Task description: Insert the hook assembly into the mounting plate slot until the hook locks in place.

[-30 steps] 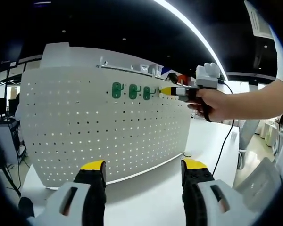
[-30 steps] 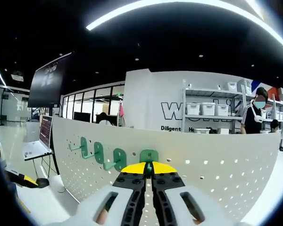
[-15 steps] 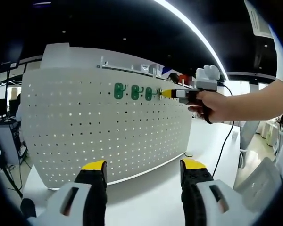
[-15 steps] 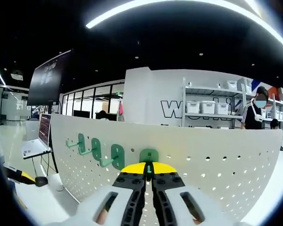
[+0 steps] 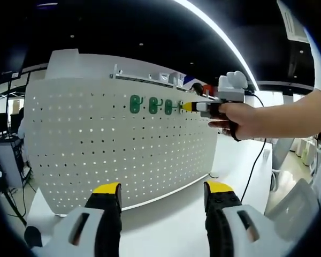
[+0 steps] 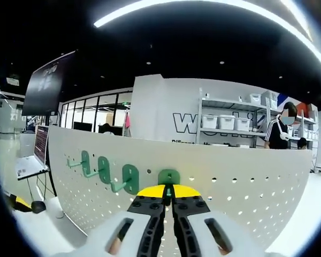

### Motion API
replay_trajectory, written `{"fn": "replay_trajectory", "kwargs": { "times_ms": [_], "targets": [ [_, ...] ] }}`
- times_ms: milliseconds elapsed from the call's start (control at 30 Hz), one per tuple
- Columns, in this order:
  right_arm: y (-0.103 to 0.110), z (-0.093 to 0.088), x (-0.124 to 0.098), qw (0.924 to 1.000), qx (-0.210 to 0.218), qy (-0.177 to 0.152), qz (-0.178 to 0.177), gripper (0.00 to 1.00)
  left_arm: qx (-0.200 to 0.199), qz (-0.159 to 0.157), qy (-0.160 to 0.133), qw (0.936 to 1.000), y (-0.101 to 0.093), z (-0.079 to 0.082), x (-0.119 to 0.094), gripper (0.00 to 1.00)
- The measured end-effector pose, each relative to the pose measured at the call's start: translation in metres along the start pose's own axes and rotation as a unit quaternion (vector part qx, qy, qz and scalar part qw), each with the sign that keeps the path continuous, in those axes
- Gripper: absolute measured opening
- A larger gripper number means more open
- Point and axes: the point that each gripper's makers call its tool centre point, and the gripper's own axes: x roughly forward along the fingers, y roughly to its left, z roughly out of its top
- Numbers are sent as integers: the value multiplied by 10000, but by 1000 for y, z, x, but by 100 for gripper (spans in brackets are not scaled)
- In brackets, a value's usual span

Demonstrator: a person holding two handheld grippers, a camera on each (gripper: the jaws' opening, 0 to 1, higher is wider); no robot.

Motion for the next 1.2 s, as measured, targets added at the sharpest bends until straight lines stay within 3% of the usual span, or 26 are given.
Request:
{"fn": "replay_trajectory", "kwargs": {
  "times_ms": [67,100,233,700,967,1200],
  "targets": [
    [1,1,1,9999,-13,15,-115,1,-8,10,-6,10000,1,0,-1,64],
    [-1,1,2,9995,-240,52,-200,1,-11,20,-16,10000,1,0,-2,64],
    [4,-4,3,9993,-162,125,-318,3,-41,35,-35,10000,1,-1,-4,64],
    [1,-3,0,9994,-138,116,-288,3,-83,74,-86,9999,3,-2,-7,64],
    [0,-3,-2,9999,66,96,28,4,-63,66,-85,9999,2,-1,-6,64],
    [3,-4,-8,9994,139,59,321,15,-49,33,-108,9999,1,2,-4,64]
  ]
}}
